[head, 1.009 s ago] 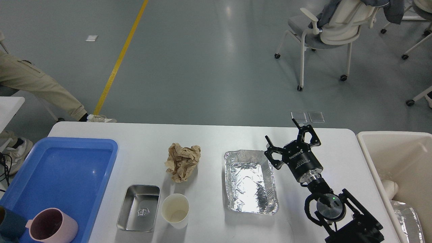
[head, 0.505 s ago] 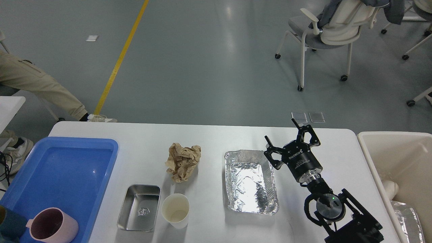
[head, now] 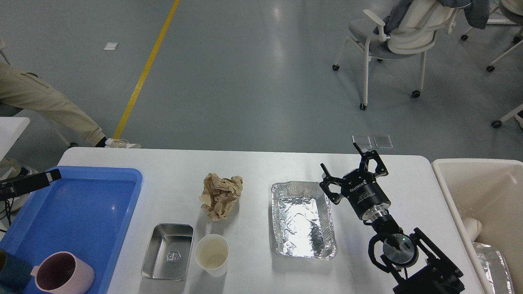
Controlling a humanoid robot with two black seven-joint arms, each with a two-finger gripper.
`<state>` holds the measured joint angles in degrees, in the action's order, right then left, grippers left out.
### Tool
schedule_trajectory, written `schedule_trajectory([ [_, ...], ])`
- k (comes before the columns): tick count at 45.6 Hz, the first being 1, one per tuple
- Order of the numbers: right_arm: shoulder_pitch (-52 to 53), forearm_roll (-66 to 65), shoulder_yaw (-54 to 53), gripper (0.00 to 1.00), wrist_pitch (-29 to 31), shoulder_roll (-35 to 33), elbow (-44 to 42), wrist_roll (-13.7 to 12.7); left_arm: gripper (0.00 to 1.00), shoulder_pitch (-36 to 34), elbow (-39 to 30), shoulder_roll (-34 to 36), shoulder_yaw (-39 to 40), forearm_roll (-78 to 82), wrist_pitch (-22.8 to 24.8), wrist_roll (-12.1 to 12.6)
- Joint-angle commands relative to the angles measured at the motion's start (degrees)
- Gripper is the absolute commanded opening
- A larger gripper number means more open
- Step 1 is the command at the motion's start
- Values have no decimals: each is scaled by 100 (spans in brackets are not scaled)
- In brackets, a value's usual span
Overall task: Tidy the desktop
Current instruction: 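Reach the left gripper to the small steel tray and grasp its edge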
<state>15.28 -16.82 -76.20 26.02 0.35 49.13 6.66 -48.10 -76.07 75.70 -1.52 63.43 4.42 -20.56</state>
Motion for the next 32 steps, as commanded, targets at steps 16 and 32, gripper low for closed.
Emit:
schedule_trajectory([
  [16,19,4,0,100,0,8,9,1,97,-1096,576,-1487,-67,4508,1236,-870],
  [32,1,4,-9,100,35,-9,0,1,96,-1518,1191,-3210,-559,6621,1175,-1196],
])
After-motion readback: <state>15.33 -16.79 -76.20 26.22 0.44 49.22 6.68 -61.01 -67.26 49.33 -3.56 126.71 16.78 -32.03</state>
